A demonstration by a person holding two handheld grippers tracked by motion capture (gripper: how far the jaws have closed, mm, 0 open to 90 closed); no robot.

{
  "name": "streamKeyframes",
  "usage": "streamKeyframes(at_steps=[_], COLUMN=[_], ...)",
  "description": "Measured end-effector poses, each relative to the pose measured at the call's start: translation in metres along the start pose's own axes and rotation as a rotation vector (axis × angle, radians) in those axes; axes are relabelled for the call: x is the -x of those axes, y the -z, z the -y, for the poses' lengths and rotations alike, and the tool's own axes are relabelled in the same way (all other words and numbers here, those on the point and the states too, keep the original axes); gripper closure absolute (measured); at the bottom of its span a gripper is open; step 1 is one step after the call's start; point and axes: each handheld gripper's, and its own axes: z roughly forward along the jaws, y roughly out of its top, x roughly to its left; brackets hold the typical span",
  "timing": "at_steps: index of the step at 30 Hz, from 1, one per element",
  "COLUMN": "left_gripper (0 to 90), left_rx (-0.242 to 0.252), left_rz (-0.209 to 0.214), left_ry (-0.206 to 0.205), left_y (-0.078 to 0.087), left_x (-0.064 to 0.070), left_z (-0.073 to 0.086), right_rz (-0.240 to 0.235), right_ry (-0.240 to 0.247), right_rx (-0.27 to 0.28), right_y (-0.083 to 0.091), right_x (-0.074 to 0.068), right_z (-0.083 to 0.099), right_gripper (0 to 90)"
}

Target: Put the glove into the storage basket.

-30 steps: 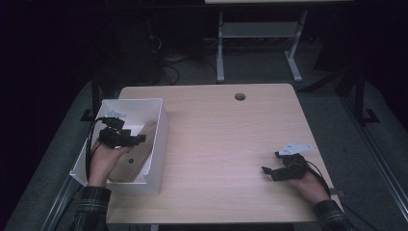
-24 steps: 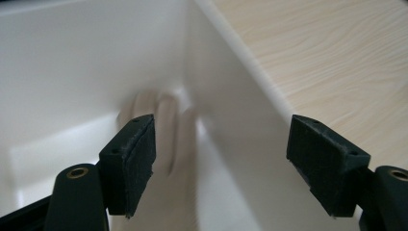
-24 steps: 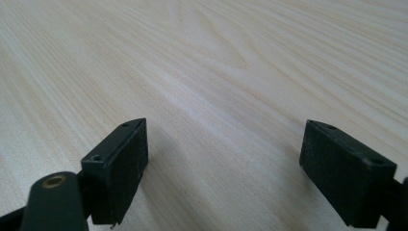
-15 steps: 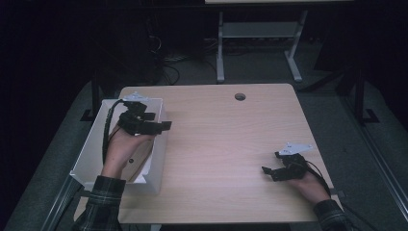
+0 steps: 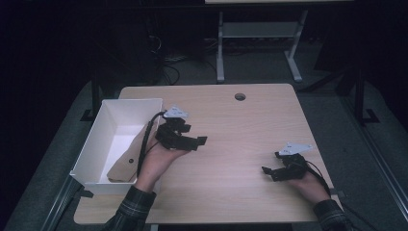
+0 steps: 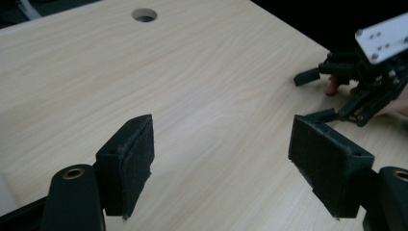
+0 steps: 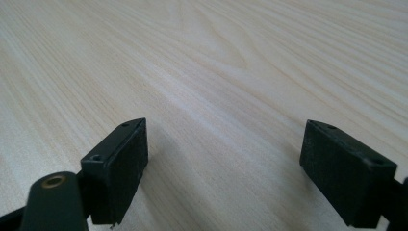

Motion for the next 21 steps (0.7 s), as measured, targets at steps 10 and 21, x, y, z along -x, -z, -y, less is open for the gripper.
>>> streamKeyframes(at_steps=[10,21], left_gripper=[23.8,23.8], left_rx=[-0.053,-0.137], left_rz=[-0.007,-0.015], left_ry=[-0.046,-0.073], left_y=[-0.040,-0.078], left_x=[0.016,0.018], left_z=[0.033,0.071], right_rz=[0.001,0.001], right_ry=[-0.001,0.000], right_rx=[-0.001,-0.001], right_y=[0.000,0.000], right_x=[0.000,0.000], right_z=[0.000,0.000], right_gripper=[16.4,16.4])
